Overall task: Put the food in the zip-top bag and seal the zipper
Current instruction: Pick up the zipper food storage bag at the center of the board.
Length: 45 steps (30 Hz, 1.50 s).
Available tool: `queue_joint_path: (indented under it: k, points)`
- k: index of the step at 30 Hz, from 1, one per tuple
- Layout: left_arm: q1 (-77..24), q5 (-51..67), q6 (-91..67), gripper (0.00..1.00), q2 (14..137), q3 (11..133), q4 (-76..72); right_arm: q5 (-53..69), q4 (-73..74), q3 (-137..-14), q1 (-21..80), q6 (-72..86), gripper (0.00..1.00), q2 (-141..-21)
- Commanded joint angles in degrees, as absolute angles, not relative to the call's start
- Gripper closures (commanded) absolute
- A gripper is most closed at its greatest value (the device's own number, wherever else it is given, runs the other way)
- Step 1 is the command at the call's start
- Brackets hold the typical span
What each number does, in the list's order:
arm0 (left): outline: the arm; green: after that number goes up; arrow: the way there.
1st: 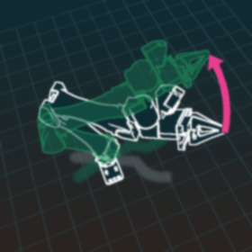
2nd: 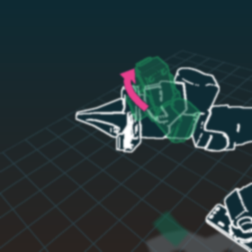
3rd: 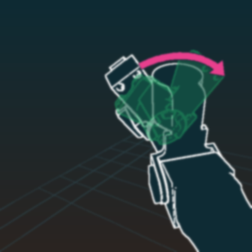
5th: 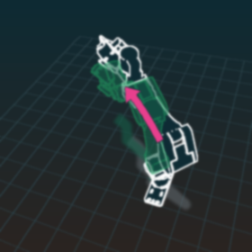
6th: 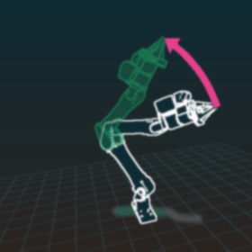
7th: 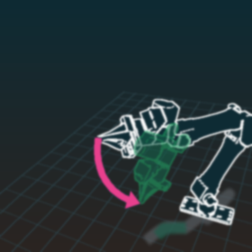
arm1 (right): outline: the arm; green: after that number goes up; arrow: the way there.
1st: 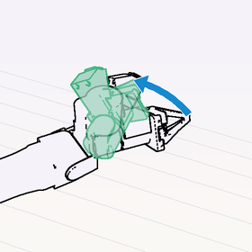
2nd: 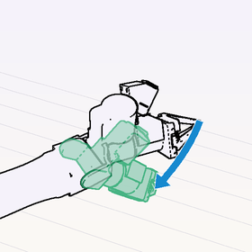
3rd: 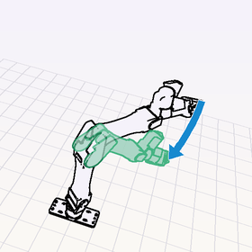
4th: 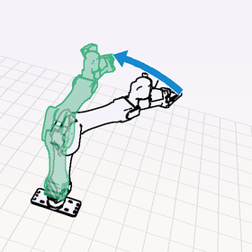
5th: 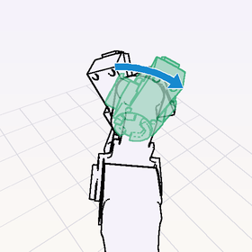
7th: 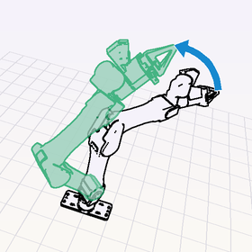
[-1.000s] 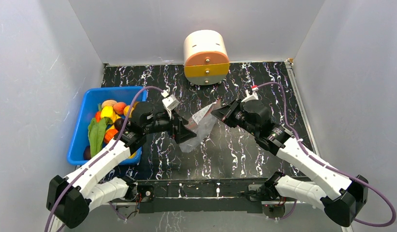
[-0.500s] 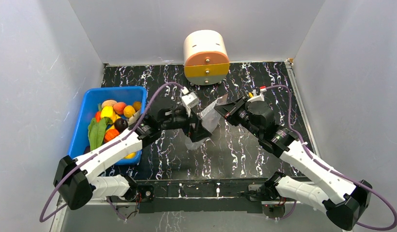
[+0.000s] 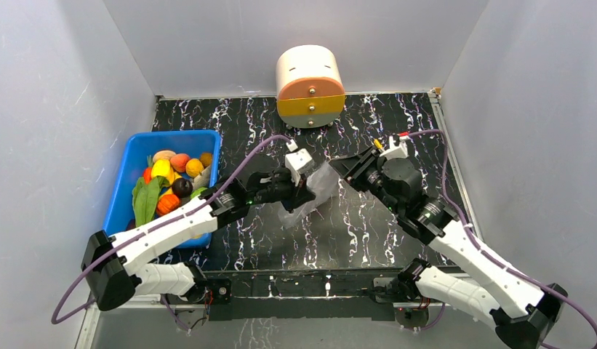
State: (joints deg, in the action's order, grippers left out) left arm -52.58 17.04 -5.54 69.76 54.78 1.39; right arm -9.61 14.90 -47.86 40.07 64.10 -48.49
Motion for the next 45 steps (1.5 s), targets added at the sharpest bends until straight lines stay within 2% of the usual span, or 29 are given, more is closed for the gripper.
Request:
queue_joint_path:
  k: [1, 3, 6, 13, 20, 28, 45]
  points:
    - [-52.6, 10.5, -5.4, 1.0, 63.0, 55.6, 3.6, -13.1, 14.0, -46.7, 40.0, 50.1, 0.63, -42.3]
    - [-52.6, 7.8, -6.4, 1.0, 60.4, 56.3, 6.0, -12.3, 13.9, -45.5, 40.0, 45.3, 0.52, -39.2]
    - [-52.7, 5.7, -7.6, 1.0, 57.5, 58.7, 9.8, -10.1, 13.4, -43.9, 39.9, 40.1, 0.42, -35.0]
    - [-52.7, 12.6, -12.9, 1.0, 53.3, 63.9, 11.8, 1.4, 2.9, -36.7, 40.0, 36.3, 0.33, -28.3]
    - [-52.7, 20.5, -19.9, 1.0, 50.6, 64.8, 11.0, 14.8, -9.5, -33.1, 40.0, 37.3, 0.02, -28.2]
    - [-52.7, 26.6, -27.4, 1.0, 45.7, 64.1, 4.9, 16.9, -14.6, -31.4, 40.0, 39.5, 0.02, -28.3]
    - [-52.7, 29.4, -33.1, 1.0, 43.8, 61.9, -1.8, 19.4, -25.5, -24.2, 40.0, 42.1, 0.02, -27.5]
